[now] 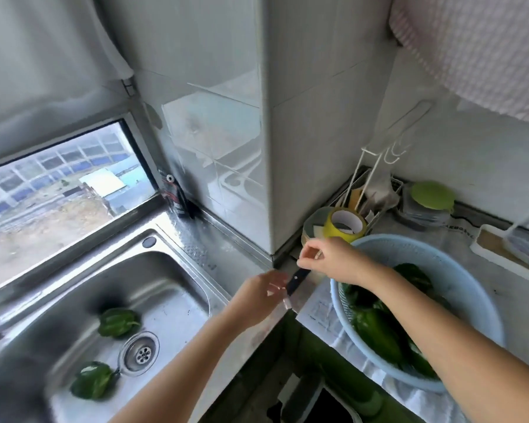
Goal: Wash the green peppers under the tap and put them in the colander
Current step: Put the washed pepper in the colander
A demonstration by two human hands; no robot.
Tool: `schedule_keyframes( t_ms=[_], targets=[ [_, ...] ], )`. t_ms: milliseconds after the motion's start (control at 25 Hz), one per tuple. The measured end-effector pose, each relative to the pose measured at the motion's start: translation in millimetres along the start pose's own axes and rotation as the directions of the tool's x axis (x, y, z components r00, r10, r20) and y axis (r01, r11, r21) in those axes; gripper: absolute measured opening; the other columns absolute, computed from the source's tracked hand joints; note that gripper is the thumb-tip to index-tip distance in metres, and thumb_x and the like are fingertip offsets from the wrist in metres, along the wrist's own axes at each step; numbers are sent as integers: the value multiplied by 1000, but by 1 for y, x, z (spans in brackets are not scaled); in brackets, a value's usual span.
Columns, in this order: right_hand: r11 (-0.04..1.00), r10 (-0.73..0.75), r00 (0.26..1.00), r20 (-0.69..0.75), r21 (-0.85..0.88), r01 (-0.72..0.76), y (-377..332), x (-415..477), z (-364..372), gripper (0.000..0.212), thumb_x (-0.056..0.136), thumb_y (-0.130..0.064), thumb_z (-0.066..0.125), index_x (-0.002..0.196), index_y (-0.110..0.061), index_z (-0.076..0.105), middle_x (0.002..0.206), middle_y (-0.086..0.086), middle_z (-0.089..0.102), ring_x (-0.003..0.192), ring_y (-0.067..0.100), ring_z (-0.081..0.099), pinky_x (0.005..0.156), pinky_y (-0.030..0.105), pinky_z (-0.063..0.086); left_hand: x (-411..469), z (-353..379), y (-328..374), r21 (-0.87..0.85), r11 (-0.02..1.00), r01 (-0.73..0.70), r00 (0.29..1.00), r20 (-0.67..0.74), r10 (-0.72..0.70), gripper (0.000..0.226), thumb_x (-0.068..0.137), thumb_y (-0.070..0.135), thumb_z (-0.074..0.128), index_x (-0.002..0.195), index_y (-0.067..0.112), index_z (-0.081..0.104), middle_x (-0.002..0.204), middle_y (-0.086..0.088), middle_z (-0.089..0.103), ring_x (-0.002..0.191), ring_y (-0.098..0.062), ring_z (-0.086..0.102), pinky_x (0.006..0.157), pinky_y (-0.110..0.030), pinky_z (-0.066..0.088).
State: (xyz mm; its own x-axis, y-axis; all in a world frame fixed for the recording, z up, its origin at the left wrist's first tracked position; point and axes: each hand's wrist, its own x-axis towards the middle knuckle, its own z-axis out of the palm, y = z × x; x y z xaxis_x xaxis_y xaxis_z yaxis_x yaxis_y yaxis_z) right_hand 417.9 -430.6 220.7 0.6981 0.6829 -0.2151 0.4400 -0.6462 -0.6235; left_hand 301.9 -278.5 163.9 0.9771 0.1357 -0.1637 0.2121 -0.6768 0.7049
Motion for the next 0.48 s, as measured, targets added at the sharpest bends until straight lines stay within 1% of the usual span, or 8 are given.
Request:
schedule_keyframes(
  t_ms=[80,120,200,280,320,360,400,480],
  targets=[
    [997,-33,998,-56,71,37,-32,16,17,27,93,-34,52,81,-11,63,62,3,67,44,10,58,54,26,49,-14,-15,-17,-53,995,80,991,-103,-85,28,92,19,54,119,21,60,99,9,66,87,-5,64,84,-18,50],
    [996,-53,996,-73,66,58,-49,28,29,33,95,-34,48,79,-10,64,55,2,63,40,14,57,50,27,49,-24,-22,-29,-76,987,141,976,-155,-151,25,91,21,54,115,21,62,93,7,68,82,-7,65,79,-19,51],
    [993,-118,991,-62,18,119,-83,50,60,41,97,-36,44,78,-9,68,53,-3,56,47,21,58,53,29,49,-46,-35,-53,-106,963,247,931,-251,-267,19,90,24,57,107,21,64,74,0,68,67,-13,63,65,-21,48],
    [979,-204,979,2,-3,204,-114,67,97,46,97,-40,42,78,-8,69,59,0,60,55,23,59,62,34,53,-70,-48,-80,-108,933,343,869,-340,-359,14,90,27,59,100,20,65,54,3,56,49,-9,51,49,-16,38],
    [971,-239,970,36,7,239,-127,74,118,46,97,-40,42,77,-7,68,65,4,65,58,24,61,65,36,54,-83,-54,-95,-109,910,400,834,-369,-410,12,89,29,60,96,21,65,51,5,51,46,-5,45,46,-15,33],
    [965,-262,962,74,17,261,-139,81,139,46,96,-40,44,75,-6,66,68,8,66,61,26,62,66,36,54,-98,-61,-110,-121,881,457,792,-396,-465,11,89,30,60,95,22,65,53,6,51,47,-4,44,46,-15,32],
    [962,-272,957,106,13,272,-147,88,157,43,95,-38,46,72,-6,62,69,9,66,63,27,61,66,35,53,-112,-66,-125,-136,854,502,756,-410,-510,12,88,31,60,95,22,65,59,6,56,53,-6,49,49,-15,32],
    [957,-280,938,203,-13,288,-163,104,200,29,91,-35,52,73,-12,57,73,10,66,69,28,63,69,36,53,-145,-76,-162,-184,786,590,678,-415,-606,15,87,29,61,98,19,66,74,2,64,68,-12,56,61,-22,37]
  ],
)
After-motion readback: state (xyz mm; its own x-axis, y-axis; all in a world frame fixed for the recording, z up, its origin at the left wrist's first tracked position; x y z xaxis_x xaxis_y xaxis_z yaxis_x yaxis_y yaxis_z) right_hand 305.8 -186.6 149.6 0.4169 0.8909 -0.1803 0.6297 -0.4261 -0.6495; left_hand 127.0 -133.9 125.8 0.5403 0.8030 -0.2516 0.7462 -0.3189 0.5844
